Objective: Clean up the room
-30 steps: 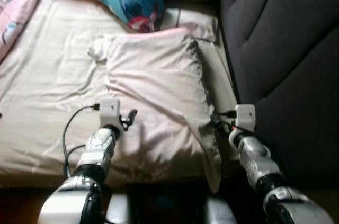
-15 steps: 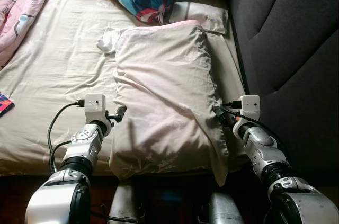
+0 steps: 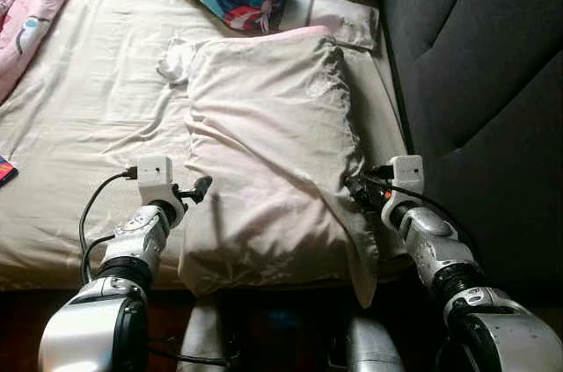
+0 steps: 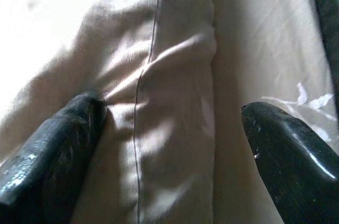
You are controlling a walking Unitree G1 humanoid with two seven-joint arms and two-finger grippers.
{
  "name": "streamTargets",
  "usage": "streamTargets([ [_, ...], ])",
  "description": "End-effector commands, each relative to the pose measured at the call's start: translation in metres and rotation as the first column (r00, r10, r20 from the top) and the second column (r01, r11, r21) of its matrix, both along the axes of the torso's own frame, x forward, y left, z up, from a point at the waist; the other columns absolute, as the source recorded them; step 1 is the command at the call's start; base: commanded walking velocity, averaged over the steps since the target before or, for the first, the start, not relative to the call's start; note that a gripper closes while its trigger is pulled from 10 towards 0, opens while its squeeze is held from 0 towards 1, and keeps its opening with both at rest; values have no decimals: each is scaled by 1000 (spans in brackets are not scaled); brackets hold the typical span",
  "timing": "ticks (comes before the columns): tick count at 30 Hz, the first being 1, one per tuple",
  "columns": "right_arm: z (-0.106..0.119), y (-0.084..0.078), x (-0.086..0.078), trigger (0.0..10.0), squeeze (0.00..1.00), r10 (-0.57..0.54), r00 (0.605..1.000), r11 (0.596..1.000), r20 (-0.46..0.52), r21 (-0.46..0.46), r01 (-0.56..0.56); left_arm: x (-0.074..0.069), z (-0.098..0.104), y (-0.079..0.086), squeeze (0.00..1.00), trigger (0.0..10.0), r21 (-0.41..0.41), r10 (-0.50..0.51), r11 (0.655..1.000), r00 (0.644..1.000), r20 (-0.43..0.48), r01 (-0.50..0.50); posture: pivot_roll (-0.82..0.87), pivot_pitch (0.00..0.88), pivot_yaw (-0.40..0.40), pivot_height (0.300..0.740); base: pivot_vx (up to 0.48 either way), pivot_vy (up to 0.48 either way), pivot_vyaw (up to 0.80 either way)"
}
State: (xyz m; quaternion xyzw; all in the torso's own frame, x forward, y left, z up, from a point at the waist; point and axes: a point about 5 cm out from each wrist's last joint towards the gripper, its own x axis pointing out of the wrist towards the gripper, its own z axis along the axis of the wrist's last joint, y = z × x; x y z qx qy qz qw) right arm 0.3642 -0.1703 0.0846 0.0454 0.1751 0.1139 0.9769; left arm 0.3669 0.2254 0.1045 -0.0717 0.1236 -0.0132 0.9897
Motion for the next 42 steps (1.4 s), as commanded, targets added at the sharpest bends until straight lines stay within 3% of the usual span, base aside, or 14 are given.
streamTargets([
  [1,-21,0,-12,10000,0,18,996,1000,-93,6,-17,-10,-16,6,0,10000,-42,13,999,998,-60,-15,-100,355,-13,638,0,0,0],
  [15,-35,2,-22,10000,0,70,984,997,-164,43,-64,-23,-34,8,0,10000,-103,-31,994,996,-84,23,-110,417,-12,638,0,0,0],
  [22,-39,3,-26,10000,0,89,980,995,-180,58,-80,-23,-32,13,0,10000,-113,-25,993,996,-84,16,-107,430,-6,638,0,0,0],
  [24,-41,5,-27,10000,0,104,978,994,-183,62,-94,-22,-32,8,0,10000,-169,-39,985,997,-62,28,-108,435,-9,638,0,0,0],
  [33,-44,9,-31,10000,0,137,975,989,-175,85,-124,-22,-34,-1,0,10000,-165,-87,983,994,-65,75,-113,435,-20,638,0,0,0],
  [42,-50,16,-37,10000,0,212,958,974,-193,118,-192,-27,-44,-11,0,10000,-240,-136,964,987,-80,113,-130,431,-34,638,0,0,0],
])
